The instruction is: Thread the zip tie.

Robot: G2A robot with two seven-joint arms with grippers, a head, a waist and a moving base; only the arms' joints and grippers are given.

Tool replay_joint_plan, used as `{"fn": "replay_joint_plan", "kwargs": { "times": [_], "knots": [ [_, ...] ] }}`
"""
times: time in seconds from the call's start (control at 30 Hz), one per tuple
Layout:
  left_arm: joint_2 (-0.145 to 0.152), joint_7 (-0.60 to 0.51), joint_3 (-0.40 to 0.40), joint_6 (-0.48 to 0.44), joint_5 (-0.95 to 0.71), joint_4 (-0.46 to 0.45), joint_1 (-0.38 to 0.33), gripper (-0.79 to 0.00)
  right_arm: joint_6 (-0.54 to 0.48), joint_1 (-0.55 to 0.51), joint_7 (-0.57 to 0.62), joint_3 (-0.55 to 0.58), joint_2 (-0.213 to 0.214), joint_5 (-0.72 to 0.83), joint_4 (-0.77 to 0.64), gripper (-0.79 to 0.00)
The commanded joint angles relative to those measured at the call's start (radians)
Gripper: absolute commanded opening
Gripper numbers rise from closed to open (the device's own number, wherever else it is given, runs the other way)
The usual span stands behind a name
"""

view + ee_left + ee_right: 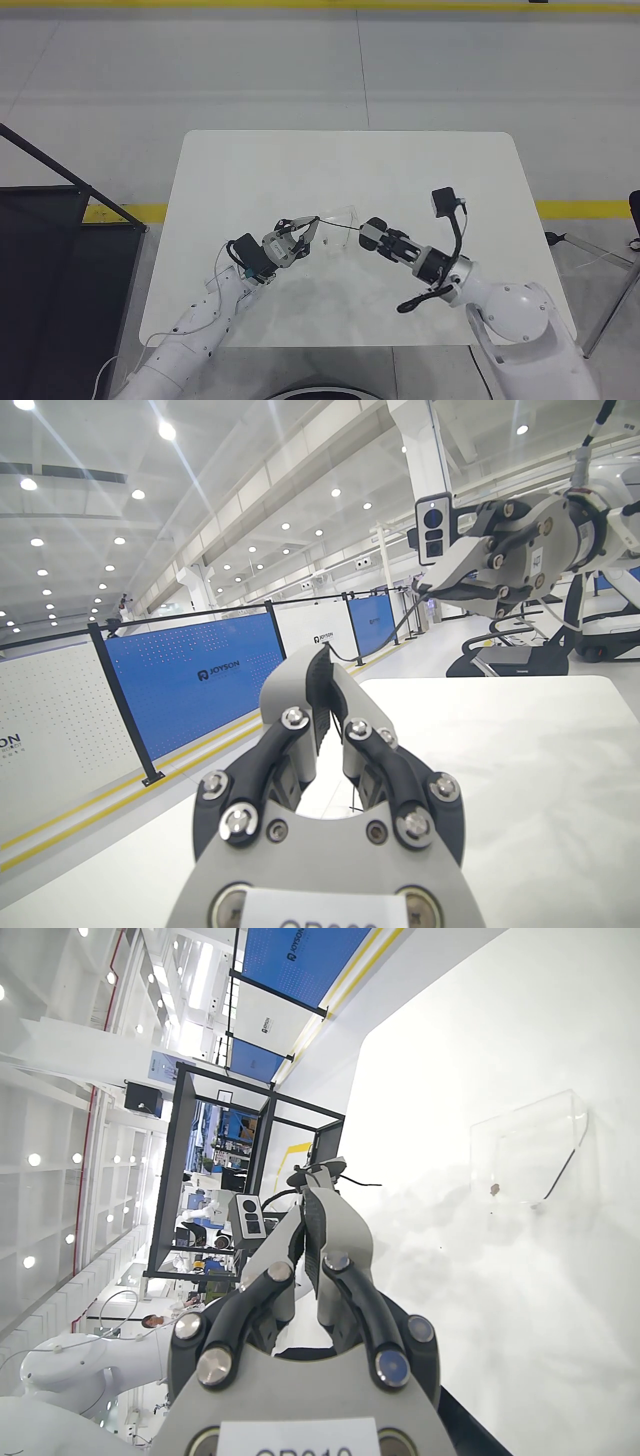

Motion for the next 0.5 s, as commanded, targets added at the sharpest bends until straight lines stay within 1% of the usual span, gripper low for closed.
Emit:
{"fn": "replay_joint_plan", "kwargs": {
  "times": [0.0, 0.47],
  "knots": [
    [0.000, 0.000, 0.000, 0.000, 0.000, 0.000, 0.000, -0.785, -0.021, -0.004, 0.002, 0.002, 0.000, 0.012, 0.003, -0.785],
    [0.000, 0.000, 0.000, 0.000, 0.000, 0.000, 0.000, -0.785, -0.100, -0.013, -0.022, -0.010, -0.002, 0.031, 0.014, -0.785]
  ]
}}
